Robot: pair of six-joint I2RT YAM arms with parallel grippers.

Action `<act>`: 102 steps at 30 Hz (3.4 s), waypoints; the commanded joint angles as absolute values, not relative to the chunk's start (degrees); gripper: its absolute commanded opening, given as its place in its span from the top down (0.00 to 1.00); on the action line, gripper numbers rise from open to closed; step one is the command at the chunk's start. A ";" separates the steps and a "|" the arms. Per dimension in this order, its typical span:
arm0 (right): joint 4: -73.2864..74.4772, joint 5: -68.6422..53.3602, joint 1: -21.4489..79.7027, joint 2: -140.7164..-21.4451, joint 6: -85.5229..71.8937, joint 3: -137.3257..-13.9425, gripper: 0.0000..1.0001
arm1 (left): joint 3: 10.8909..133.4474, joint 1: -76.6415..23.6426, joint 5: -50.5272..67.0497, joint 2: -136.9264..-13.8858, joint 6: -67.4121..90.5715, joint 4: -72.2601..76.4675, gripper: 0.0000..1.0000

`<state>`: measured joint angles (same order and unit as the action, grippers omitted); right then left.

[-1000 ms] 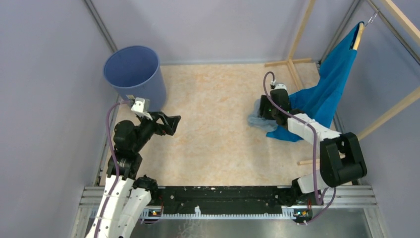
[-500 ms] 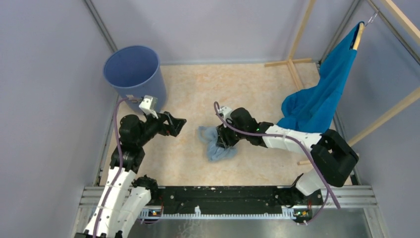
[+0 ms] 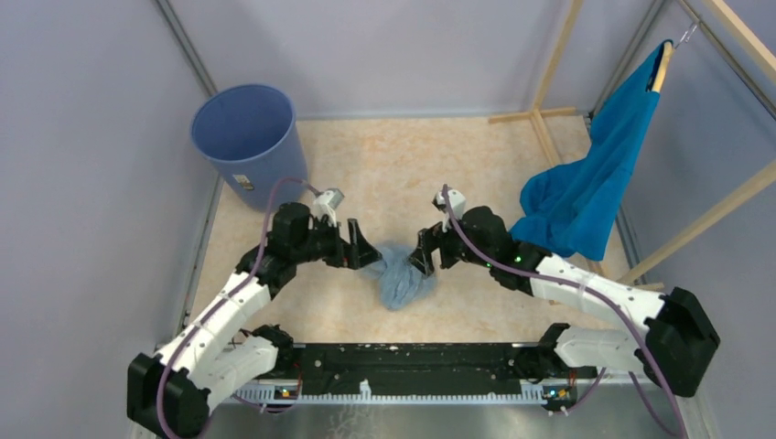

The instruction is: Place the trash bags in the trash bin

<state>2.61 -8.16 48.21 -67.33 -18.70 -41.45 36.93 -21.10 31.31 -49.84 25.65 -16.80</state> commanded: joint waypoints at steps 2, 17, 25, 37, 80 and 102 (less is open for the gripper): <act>4.98 2.16 47.64 -59.45 -19.23 -36.88 0.11 | 37.77 -30.02 20.91 -57.80 30.51 -14.23 0.02; 0.41 -11.13 39.46 -46.72 -27.61 -22.47 0.07 | 44.89 -36.41 14.92 -75.50 31.91 -14.37 0.80; -6.34 -20.04 38.22 -47.32 -29.11 -23.63 0.08 | 45.12 -34.37 17.20 -58.01 33.36 -12.06 1.00; -32.81 -23.84 34.47 -39.10 -50.01 -16.21 0.01 | 39.60 -33.83 23.58 -42.94 36.22 -1.05 1.00; -53.00 -24.04 32.87 -61.97 -62.87 -21.97 0.67 | 35.51 -33.76 16.05 -31.94 38.85 3.59 1.00; -19.86 -30.53 25.32 -50.02 -46.10 -17.94 1.00 | 36.88 -33.77 -18.92 -28.58 57.94 -18.92 1.00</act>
<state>-32.91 -30.28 25.69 -51.72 -56.71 -12.23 35.44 -33.89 -14.37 -27.40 53.98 -16.78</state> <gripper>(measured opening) 0.006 0.008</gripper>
